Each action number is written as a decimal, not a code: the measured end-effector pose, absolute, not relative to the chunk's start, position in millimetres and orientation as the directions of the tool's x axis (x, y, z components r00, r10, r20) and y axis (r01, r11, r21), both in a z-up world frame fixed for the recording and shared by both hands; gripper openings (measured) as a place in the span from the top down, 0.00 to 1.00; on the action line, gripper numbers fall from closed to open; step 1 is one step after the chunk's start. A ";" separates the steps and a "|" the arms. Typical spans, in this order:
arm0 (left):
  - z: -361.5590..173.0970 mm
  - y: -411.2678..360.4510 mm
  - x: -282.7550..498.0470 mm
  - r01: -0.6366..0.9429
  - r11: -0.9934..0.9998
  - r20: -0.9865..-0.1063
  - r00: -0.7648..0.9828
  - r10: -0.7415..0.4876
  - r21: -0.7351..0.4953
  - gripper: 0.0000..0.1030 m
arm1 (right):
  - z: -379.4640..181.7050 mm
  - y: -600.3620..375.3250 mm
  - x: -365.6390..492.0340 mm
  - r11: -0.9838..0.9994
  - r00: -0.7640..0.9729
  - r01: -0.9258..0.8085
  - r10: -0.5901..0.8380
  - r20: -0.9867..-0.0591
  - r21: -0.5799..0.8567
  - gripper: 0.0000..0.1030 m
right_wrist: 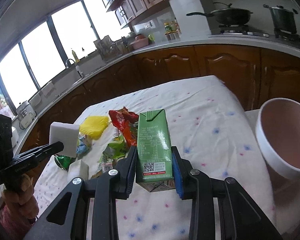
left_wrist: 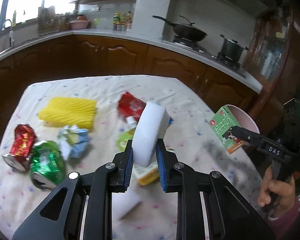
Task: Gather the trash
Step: 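Carry sponge and carton over the pink bucket and open both tools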
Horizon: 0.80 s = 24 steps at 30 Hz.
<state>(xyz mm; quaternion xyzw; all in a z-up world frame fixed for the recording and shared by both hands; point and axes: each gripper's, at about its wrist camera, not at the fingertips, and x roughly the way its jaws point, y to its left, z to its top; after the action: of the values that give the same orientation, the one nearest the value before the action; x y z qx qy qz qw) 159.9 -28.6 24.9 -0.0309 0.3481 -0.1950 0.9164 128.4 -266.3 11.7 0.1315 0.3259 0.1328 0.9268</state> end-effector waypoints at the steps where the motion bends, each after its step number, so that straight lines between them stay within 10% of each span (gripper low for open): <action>1: 24.7 -35.0 159.0 0.346 0.917 -0.625 0.675 -0.391 -0.200 0.80 | 12.7 -270.1 124.9 0.931 0.756 -0.154 0.327 -0.567 0.331 0.68; 24: 28.2 -146.5 146.8 0.519 0.826 -0.630 0.572 -0.526 -0.219 0.80 | 23.2 -366.9 66.2 0.937 0.832 0.038 0.162 -0.530 0.346 0.68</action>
<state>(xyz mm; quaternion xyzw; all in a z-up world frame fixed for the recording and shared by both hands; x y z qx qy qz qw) 146.8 -146.5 28.2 -0.0049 0.3567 -0.2947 0.8865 66.2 -366.9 23.2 0.1738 0.2876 0.0328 0.9413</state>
